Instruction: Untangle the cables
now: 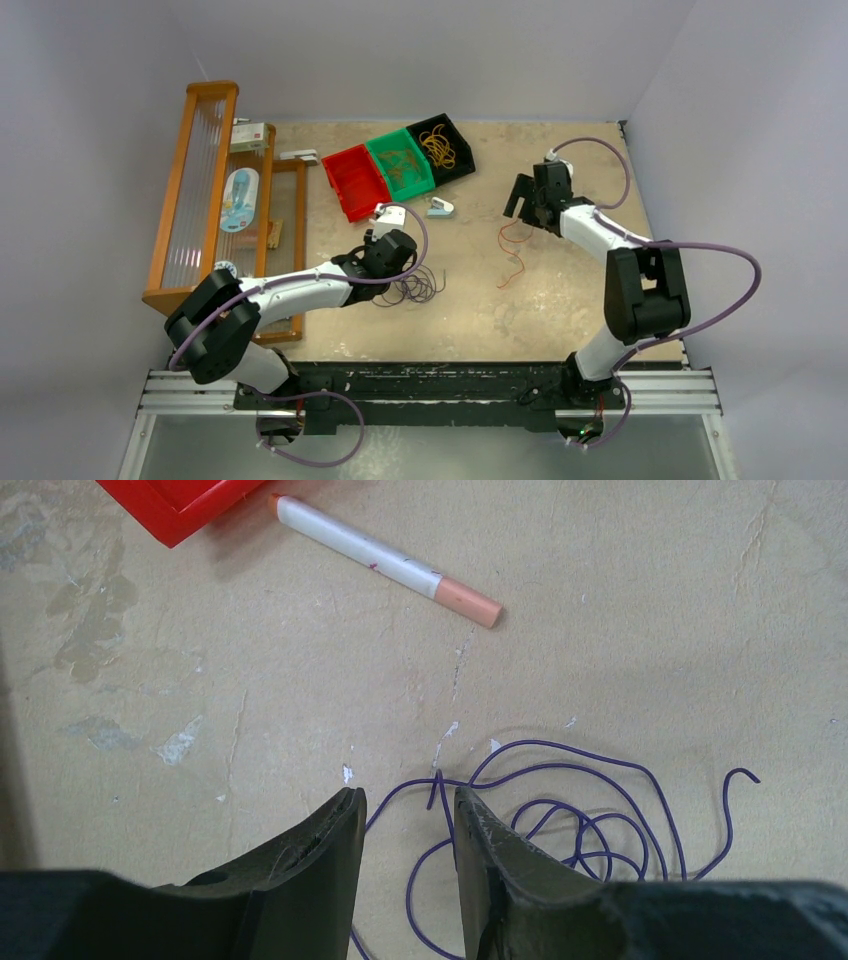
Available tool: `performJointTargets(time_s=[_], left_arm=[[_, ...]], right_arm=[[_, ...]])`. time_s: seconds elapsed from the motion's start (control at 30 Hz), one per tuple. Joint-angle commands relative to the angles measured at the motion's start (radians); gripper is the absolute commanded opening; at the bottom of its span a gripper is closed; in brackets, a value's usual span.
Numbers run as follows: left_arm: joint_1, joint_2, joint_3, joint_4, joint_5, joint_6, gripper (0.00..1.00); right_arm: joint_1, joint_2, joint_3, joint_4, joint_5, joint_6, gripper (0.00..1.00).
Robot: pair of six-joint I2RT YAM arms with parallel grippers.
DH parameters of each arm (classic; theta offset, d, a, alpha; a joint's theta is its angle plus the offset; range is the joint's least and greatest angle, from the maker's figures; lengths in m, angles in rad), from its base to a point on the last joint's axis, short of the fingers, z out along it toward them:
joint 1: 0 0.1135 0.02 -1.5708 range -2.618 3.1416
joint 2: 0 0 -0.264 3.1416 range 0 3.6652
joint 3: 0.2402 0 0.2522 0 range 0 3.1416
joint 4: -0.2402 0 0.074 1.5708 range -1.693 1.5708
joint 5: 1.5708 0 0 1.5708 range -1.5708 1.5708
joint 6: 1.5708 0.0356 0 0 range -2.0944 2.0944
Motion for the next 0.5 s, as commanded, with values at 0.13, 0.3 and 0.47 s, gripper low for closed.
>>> performJointTargets(time_s=[0.13,0.3,0.47], left_arm=[[-0.002,-0.02,0.03,0.007,-0.026,0.002,0.38],[-0.002,-0.022,0.037,-0.006,-0.029,0.004,0.38],[-0.002,-0.022,0.048,-0.014,-0.029,0.002,0.38]], right_arm=[[-0.03,0.057,-0.008,0.078,-0.039,0.055,0.84],[-0.033,0.081,-0.018,0.085,-0.069,0.046,0.76],[-0.035,0.079,-0.031,0.083,-0.082,0.038,0.64]])
